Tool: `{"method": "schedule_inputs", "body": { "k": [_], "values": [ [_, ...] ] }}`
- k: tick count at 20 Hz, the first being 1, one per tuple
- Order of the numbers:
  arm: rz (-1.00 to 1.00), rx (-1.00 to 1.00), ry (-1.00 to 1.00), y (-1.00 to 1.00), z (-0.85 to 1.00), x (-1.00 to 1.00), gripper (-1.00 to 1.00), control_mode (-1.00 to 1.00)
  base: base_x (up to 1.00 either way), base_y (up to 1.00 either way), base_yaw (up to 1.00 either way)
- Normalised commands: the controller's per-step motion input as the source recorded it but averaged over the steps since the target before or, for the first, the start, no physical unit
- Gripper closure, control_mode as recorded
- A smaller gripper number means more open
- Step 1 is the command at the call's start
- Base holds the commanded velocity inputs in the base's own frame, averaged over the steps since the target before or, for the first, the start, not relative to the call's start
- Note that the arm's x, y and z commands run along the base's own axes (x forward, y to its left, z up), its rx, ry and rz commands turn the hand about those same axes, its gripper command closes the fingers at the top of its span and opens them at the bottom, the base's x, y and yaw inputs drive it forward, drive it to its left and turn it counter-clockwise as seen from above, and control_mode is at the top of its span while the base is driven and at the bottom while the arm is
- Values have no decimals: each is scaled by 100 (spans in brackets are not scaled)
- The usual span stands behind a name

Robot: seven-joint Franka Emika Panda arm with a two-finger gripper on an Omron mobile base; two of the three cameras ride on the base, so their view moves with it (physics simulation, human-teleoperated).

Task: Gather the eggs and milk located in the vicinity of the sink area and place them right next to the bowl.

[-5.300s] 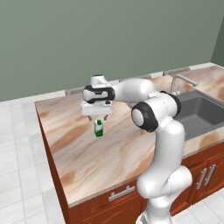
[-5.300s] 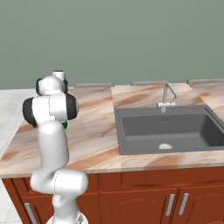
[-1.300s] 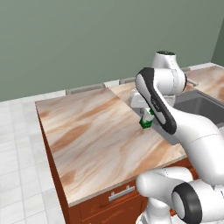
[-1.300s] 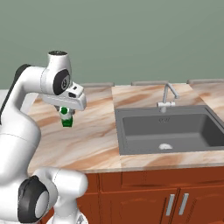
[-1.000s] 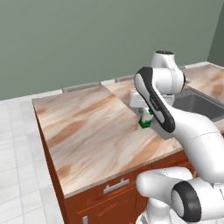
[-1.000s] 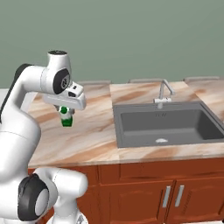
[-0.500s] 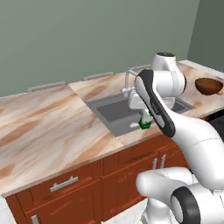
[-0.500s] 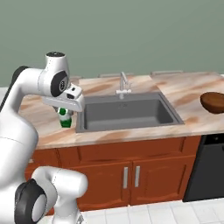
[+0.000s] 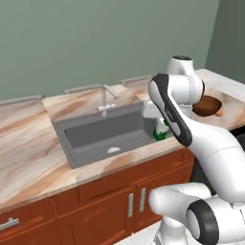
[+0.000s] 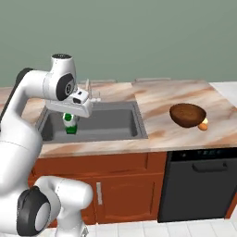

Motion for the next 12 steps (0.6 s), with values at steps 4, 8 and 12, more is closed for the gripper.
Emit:
{"method": "schedule_inputs", "body": {
  "k": [4, 8, 12],
  "values": [
    [0, 0, 0, 0, 0, 0, 100, 100, 48, -99, 23],
    [0, 0, 0, 0, 0, 0, 100, 100, 64, -94, 26],
    [0, 0, 0, 0, 0, 0, 100, 100, 65, -92, 26]
  ]
}}
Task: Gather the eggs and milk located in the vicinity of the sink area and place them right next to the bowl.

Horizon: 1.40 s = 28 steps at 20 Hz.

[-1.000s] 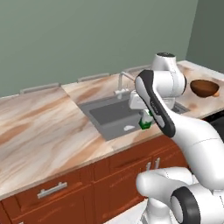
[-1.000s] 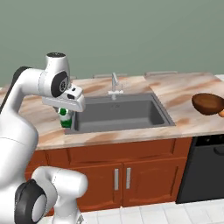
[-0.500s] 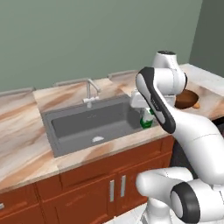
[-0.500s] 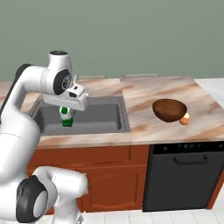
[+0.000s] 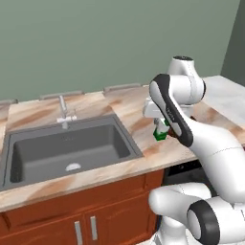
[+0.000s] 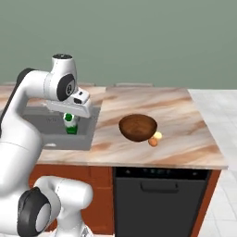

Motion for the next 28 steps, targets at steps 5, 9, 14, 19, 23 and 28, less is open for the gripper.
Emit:
{"method": "schedule_inputs", "body": {
  "k": [5, 9, 14, 19, 23, 28],
  "values": [
    [0, 0, 0, 0, 0, 0, 100, 100, 63, -75, 18],
    [0, 0, 0, 0, 0, 0, 100, 100, 95, -15, 1],
    [0, 0, 0, 0, 0, 0, 100, 100, 58, 8, -5],
    [0, 0, 0, 0, 0, 0, 100, 100, 0, 0, -1],
    [0, 0, 0, 0, 0, 0, 100, 100, 0, 0, 0],
    [0, 0, 0, 0, 0, 0, 100, 100, 0, 0, 0]
  ]
}}
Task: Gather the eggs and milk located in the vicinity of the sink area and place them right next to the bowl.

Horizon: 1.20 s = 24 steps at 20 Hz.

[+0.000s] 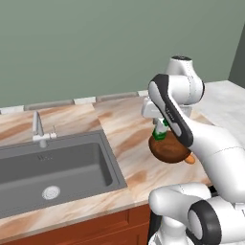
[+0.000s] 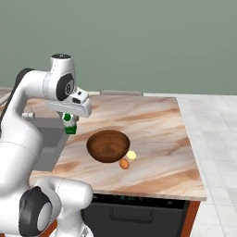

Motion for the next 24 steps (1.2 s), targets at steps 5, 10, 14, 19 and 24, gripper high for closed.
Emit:
{"method": "schedule_inputs", "body": {
  "k": [5, 10, 14, 19, 24],
  "values": [
    [-3, -2, 8, 17, 0, 36, 100, -100, 0, 0, 0],
    [-11, -11, 20, 51, 0, 92, 100, -100, 0, 0, 0],
    [-2, -6, 23, 13, -9, 70, 100, -100, 0, 0, 0],
    [0, 0, 27, 0, -34, 12, 100, -100, 0, 0, 0],
    [0, 0, 13, 0, -75, 2, 100, -100, 0, 0, 0]
  ]
}}
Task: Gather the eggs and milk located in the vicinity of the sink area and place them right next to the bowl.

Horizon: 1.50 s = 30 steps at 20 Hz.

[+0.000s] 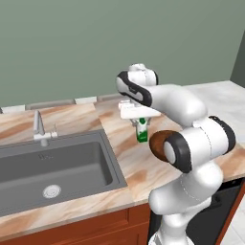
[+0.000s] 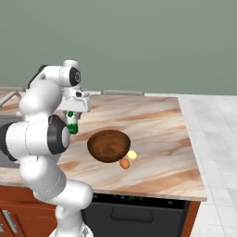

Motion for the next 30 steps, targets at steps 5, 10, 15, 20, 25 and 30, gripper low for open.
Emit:
{"method": "schedule_inputs", "body": {
  "k": [5, 10, 15, 20, 25, 30],
  "values": [
    [0, 0, -2, 0, -51, 0, 100, -100, 0, 0, 0],
    [0, 0, -13, -12, -42, -3, 100, -100, 0, 0, 0],
    [0, 0, -20, -20, -32, -1, 100, -100, 0, 0, 0],
    [0, 0, -13, -1, -14, 0, 100, -100, 0, 0, 0],
    [0, 0, -7, 0, -14, 0, 100, -100, 0, 0, 0],
    [0, -1, -5, 0, -19, 2, 100, -100, 0, 0, 0]
  ]
}}
